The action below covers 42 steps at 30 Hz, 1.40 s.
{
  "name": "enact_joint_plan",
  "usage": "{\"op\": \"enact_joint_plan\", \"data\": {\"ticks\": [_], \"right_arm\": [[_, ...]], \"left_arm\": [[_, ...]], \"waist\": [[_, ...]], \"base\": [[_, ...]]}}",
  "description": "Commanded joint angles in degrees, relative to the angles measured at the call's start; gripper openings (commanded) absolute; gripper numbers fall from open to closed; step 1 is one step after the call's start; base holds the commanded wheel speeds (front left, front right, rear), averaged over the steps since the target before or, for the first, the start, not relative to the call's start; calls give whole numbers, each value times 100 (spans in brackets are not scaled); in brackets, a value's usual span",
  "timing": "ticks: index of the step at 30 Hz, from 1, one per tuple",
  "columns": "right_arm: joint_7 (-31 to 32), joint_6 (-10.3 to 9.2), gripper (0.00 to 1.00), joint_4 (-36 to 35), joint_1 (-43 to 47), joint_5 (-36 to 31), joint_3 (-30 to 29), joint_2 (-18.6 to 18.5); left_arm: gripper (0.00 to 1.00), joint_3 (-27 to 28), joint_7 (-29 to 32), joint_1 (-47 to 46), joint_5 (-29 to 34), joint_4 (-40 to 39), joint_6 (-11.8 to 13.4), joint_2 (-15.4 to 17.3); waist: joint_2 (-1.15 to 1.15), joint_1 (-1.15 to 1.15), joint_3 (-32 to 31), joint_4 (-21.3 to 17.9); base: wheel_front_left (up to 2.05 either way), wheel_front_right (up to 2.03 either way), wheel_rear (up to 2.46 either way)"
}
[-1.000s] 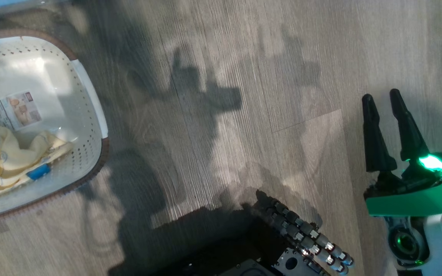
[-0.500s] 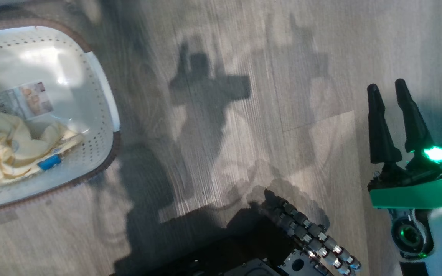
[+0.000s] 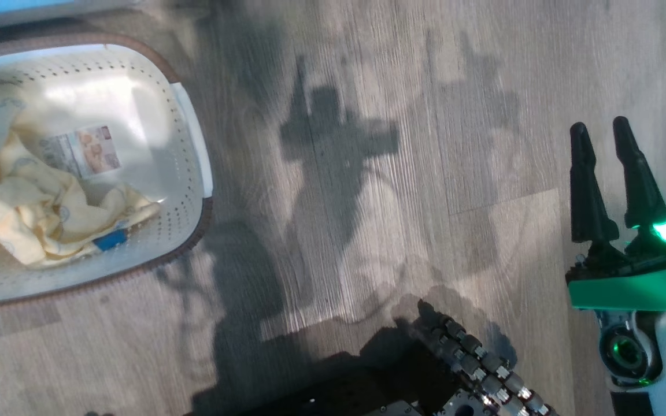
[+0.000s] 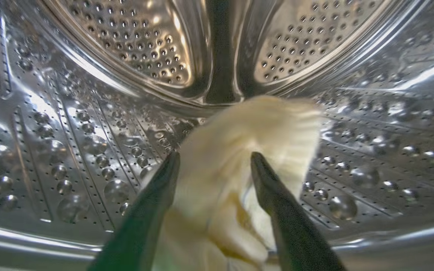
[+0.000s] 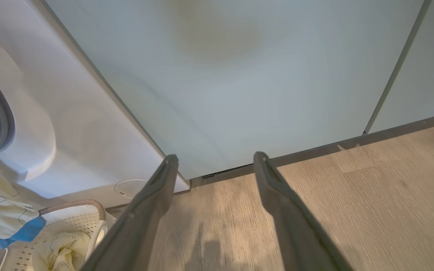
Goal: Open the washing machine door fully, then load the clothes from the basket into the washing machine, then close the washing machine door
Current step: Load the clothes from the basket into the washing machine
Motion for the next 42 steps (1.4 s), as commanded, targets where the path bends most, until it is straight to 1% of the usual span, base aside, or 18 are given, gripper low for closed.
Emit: {"op": "enact_joint_plan", "data": {"ticks": [1,6,13,19,21,22,29,34,38,42], "right_arm": [[-38,5,100,-107,68,-48,17,-90],[-38,5,100,-101,113,-168,-157,-90],[-38,5,100,-81,210,-365,-409,-90],[-38,5,100,-69,304,-582,-577,-90],[-38,5,100,-80,339,-654,-633,-90],[-38,5,100,-80,339,-654,-633,-90],[-38,5,100,-76,539,-929,-807,-90],[-38,5,100,-49,652,-1180,-857,-90],[-38,5,100,-12,775,-1380,-912,-90],[-38,5,100,56,916,-1524,-967,-90]], "left_arm": [[100,161,-50,110,-40,-261,56,239],[100,171,-285,652,-102,-674,160,176],[100,223,-685,1467,-268,-1427,309,-20],[100,258,-985,2513,-319,-2390,639,-170],[100,262,-1148,2930,-271,-2703,740,-162],[100,262,-1148,2930,-271,-2703,740,-162],[100,362,-1724,4558,-203,-3762,1310,-366],[100,449,-1998,5591,-205,-4274,1651,-545],[100,380,-2153,6192,-147,-4552,1775,-736],[100,240,-2241,6575,-162,-4597,1752,-1005]], "waist": [[0,0,-80,47],[0,0,-297,176],[0,0,-624,427],[0,0,-987,676],[0,0,-1117,756],[0,0,-1117,756],[0,0,-1590,1073],[0,0,-1888,1300],[0,0,-2123,1530],[0,0,-2370,1742]], "base": [[0,0,0],[0,0,0],[0,0,0],[0,0,0],[0,0,0],[0,0,0],[0,0,0],[0,0,0],[0,0,0],[0,0,0]]}}
